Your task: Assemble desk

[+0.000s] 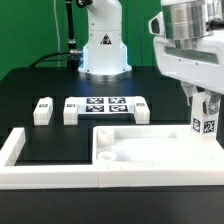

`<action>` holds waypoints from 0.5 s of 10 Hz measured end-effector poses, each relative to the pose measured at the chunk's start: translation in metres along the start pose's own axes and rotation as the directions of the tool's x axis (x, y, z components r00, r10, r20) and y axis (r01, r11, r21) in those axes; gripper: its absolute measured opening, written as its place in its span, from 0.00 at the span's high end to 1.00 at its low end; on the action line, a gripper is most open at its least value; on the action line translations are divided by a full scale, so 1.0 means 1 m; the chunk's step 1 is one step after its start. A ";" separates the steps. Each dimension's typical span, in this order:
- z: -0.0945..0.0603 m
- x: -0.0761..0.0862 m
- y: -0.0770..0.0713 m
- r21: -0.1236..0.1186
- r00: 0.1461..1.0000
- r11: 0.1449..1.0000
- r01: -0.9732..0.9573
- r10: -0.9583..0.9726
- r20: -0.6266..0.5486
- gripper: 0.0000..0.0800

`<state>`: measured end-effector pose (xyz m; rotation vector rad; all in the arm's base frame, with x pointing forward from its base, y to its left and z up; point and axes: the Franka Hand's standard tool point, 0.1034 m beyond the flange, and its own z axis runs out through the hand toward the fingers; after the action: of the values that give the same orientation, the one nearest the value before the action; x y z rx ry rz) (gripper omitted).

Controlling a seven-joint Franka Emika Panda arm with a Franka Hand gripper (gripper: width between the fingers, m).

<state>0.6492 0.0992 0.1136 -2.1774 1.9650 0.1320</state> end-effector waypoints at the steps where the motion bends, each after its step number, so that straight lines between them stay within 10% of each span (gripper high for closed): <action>1: 0.001 0.002 0.001 0.016 0.997 0.997 -0.077 0.077 0.014 0.63; 3: 0.003 0.002 0.002 0.022 0.998 0.998 -0.058 0.058 0.016 0.63; 5: 0.001 -0.004 0.003 -0.018 0.984 0.984 0.175 -0.176 -0.012 0.31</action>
Offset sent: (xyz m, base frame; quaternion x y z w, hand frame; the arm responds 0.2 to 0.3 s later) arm 0.0000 0.0000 0.0000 0.0000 0.0000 0.0000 1.0000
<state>0.6456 0.1034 0.1128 -2.3554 1.7740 0.1069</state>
